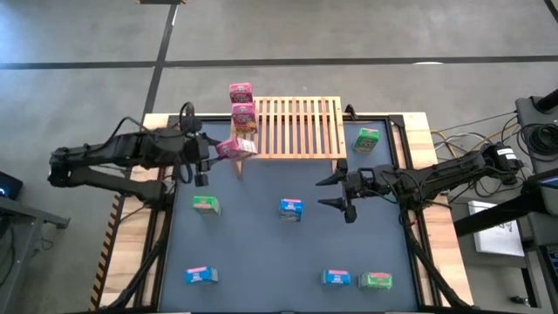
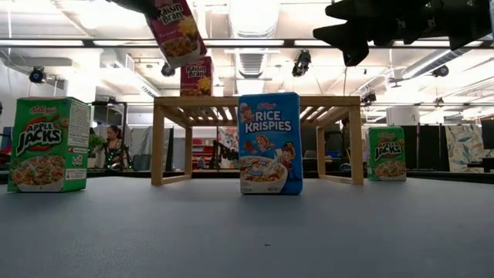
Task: Stack cereal on shelf
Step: Put the purple cereal box on the shelf aligned with the other purple cereal boxes
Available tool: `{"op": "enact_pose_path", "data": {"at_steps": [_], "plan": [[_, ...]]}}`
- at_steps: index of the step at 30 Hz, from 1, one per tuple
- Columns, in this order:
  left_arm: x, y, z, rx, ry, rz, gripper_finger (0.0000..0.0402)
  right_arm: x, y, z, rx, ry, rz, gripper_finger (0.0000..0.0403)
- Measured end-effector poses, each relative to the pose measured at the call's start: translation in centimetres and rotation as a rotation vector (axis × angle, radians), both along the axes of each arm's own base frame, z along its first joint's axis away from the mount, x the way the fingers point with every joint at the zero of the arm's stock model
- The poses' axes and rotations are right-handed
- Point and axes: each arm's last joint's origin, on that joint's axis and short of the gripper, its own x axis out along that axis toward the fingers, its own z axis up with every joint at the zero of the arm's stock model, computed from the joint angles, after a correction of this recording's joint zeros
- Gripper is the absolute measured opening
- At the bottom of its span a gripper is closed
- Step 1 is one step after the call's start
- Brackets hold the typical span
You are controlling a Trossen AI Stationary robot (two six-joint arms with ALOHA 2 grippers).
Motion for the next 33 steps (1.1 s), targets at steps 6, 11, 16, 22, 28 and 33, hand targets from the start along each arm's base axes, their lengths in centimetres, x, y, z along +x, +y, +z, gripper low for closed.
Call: {"op": "enact_pose_path", "data": {"at_steps": [6, 11, 16, 22, 28, 33], "plan": [[0.5, 2.0, 0.6, -0.052, 0.064, -0.037, 0.0149, 0.0, 0.0, 0.0, 0.000, 0.001, 0.000, 0.0235], [1.5, 3.7, 0.6, -0.085, 0.152, -0.015, 0.0149, 0.0, 0.0, 0.0, 0.000, 0.001, 0.000, 0.0235], [2.8, 5.0, 0.8, -0.087, 0.227, -0.013, 0.0149, 0.0, 0.0, 0.0, 0.000, 0.001, 0.000, 0.0235], [3.8, 6.1, 1.1, -0.076, 0.297, -0.014, 0.0149, 0.0, 0.0, -0.1, 0.005, 0.004, 0.001, 0.0235], [4.1, 6.7, 1.4, -0.071, 0.317, -0.081, 0.0149, -0.1, 0.0, -0.2, 0.001, 0.008, 0.001, 0.0235], [4.5, 7.2, 1.3, -0.075, 0.330, -0.096, 0.0149, -0.1, 0.0, -0.2, -0.001, 0.008, 0.001, 0.0235]]}}
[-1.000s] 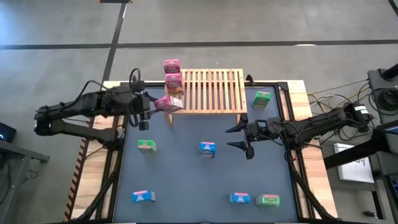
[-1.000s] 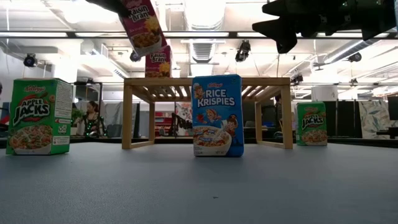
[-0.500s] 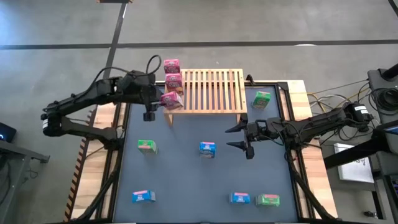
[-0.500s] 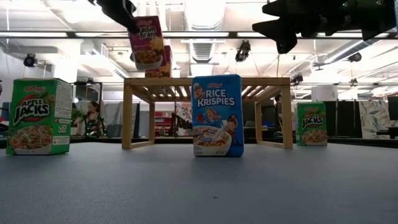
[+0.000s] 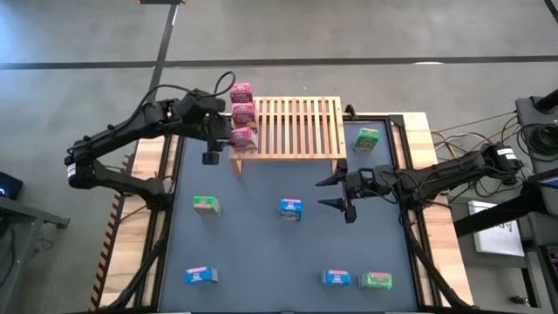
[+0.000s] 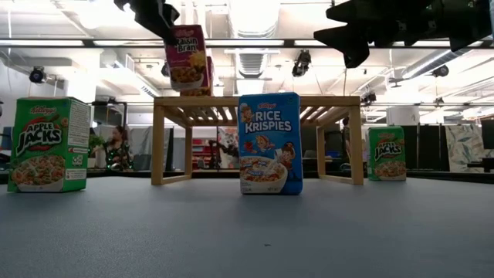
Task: Stack cereal on shelf
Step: Put the purple cereal box on the shelf aligned with the other purple cereal boxes
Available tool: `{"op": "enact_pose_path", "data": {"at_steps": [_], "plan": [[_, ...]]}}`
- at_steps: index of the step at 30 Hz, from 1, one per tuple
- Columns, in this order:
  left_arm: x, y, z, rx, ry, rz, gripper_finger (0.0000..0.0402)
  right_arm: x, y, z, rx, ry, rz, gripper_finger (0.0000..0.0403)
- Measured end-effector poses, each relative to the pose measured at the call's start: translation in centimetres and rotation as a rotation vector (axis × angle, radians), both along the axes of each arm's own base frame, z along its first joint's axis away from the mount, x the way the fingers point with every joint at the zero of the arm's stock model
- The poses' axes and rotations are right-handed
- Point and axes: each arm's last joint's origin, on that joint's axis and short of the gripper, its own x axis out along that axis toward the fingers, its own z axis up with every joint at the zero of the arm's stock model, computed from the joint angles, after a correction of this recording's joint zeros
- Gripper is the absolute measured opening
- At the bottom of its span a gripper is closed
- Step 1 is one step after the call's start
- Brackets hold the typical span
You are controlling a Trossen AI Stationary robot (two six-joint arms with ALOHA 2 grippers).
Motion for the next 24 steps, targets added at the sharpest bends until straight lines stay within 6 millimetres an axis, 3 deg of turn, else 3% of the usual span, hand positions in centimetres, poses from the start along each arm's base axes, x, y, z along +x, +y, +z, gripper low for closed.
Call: {"op": "enact_pose_path", "data": {"at_steps": [16, 24], "plan": [[0.1, 1.7, -1.0, -0.066, 0.035, 0.052, 0.0151, 0.0, 0.0, 0.0, -0.004, 0.000, 0.000, 0.0235], [0.1, 1.8, -1.0, -0.074, 0.033, 0.050, 0.0191, 0.0, 0.0, 0.0, -0.004, 0.000, -0.001, 0.0235]]}}
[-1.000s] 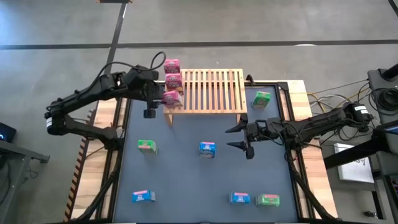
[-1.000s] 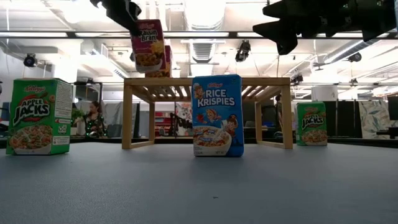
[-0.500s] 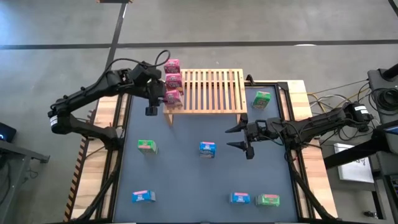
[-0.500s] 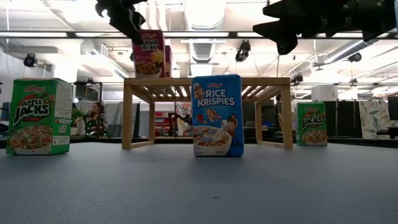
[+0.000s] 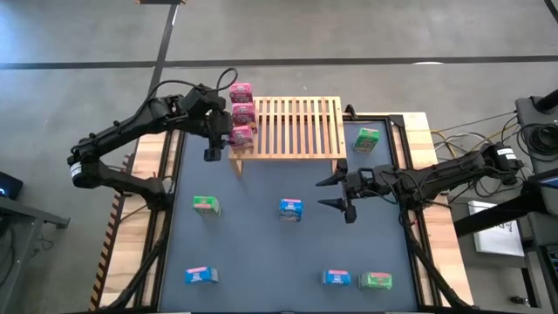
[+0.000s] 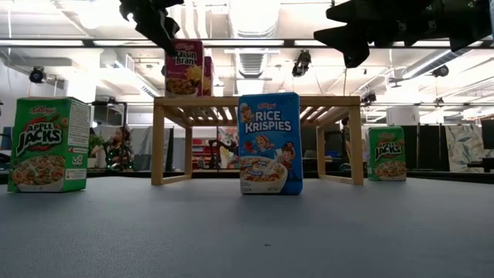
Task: Stack cereal on shelf
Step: Put the purple cereal box on the shelf aligned with the other purple cereal boxes
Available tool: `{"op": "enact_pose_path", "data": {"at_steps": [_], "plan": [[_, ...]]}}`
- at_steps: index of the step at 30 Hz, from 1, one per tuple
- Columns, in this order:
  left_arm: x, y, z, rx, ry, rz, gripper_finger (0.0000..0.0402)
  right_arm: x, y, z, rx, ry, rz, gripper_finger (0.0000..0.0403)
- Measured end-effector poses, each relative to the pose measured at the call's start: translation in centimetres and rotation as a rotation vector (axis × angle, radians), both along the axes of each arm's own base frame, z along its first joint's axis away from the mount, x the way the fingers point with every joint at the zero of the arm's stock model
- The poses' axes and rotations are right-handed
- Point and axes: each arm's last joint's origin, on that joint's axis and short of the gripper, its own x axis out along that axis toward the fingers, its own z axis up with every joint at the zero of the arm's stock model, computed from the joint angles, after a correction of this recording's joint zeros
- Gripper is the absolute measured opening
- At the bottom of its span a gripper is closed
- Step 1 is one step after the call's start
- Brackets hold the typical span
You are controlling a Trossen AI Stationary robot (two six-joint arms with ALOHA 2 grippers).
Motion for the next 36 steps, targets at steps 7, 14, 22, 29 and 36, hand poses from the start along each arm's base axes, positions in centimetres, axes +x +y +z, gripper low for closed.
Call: {"op": "enact_pose_path", "data": {"at_steps": [7, 14, 22, 29, 36], "plan": [[0.23, 0.06, 0.19, 0.007, -0.032, -0.007, 0.0219, 0.00, 0.00, 0.00, 0.000, 0.000, 0.000, 0.0235], [0.39, 0.11, 0.33, 0.014, -0.054, -0.014, 0.0215, 0.00, -0.01, 0.00, 0.000, 0.000, -0.001, 0.0235], [0.42, 0.08, 0.34, 0.006, -0.061, -0.025, 0.0187, 0.00, -0.02, 0.00, -0.008, -0.001, -0.003, 0.0235], [0.43, 0.09, 0.34, 0.007, -0.061, -0.025, 0.0151, 0.00, -0.05, 0.00, -0.009, -0.001, -0.014, 0.0235], [0.70, 0.21, 0.63, 0.023, -0.101, -0.029, 0.0148, 0.00, -0.08, 0.00, -0.009, -0.001, -0.024, 0.0235]]}}
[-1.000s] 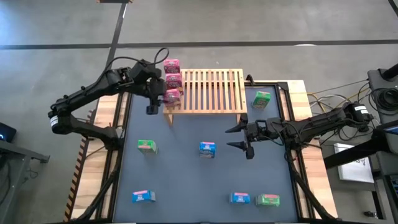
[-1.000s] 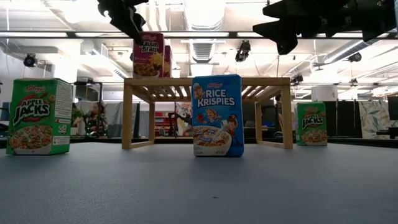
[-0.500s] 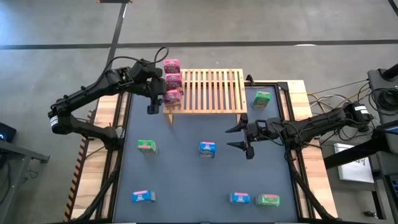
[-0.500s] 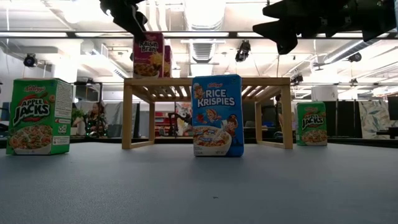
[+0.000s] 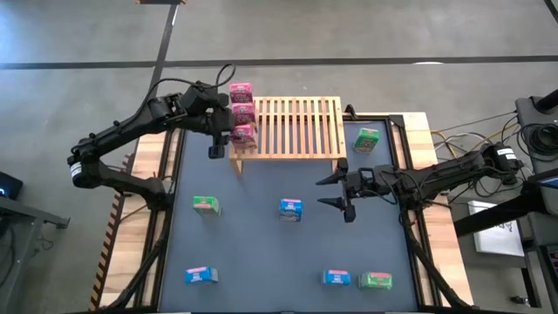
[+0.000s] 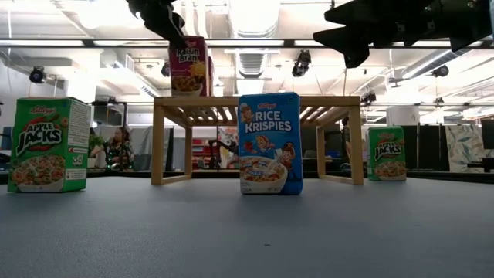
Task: Stack cereal on shelf
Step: Put the purple cereal box on the shelf aligned with the other purple cereal boxes
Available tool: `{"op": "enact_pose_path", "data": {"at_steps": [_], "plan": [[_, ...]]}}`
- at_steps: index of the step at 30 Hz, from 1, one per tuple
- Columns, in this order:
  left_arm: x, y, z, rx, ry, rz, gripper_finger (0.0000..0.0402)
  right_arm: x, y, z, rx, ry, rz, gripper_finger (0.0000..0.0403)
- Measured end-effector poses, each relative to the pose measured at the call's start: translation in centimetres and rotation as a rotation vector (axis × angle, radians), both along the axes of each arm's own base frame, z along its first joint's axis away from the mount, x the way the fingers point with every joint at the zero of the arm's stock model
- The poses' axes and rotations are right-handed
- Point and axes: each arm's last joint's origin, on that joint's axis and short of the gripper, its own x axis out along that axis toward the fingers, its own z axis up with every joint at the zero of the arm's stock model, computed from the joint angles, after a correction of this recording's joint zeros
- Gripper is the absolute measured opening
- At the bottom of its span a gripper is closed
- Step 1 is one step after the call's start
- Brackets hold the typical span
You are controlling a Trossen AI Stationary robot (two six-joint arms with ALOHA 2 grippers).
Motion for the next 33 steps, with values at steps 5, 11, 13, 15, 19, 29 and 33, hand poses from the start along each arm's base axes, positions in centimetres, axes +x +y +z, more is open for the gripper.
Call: {"op": "enact_pose_path", "data": {"at_steps": [5, 11, 13, 15, 19, 29, 33], "plan": [[0.0, 0.0, 0.0, -0.006, -0.005, -0.007, 0.0148, 0.0, 0.0, 0.0, 0.000, 0.000, 0.000, 0.0235], [0.1, 0.0, 0.0, -0.013, -0.004, -0.013, 0.0148, 0.0, 0.0, 0.0, 0.000, 0.000, 0.000, 0.0235], [0.2, 0.0, -0.2, -0.017, 0.003, -0.013, 0.0148, 0.0, 0.0, 0.0, 0.000, 0.000, 0.000, 0.0235], [0.4, 0.2, -0.5, -0.025, 0.018, -0.012, 0.0148, 0.0, 0.0, 0.0, 0.000, 0.000, 0.000, 0.0235], [0.9, 0.4, -0.9, -0.035, 0.036, -0.013, 0.0149, 0.0, 0.0, 0.0, 0.000, 0.000, 0.000, 0.0235], [1.0, 1.0, -1.4, -0.050, 0.061, 0.004, 0.0149, 0.0, 0.0, 0.0, 0.000, 0.002, 0.000, 0.0235], [0.8, 0.9, -1.3, -0.049, 0.060, 0.005, 0.0161, 0.0, 0.0, 0.0, 0.000, 0.002, 0.000, 0.0235]]}}
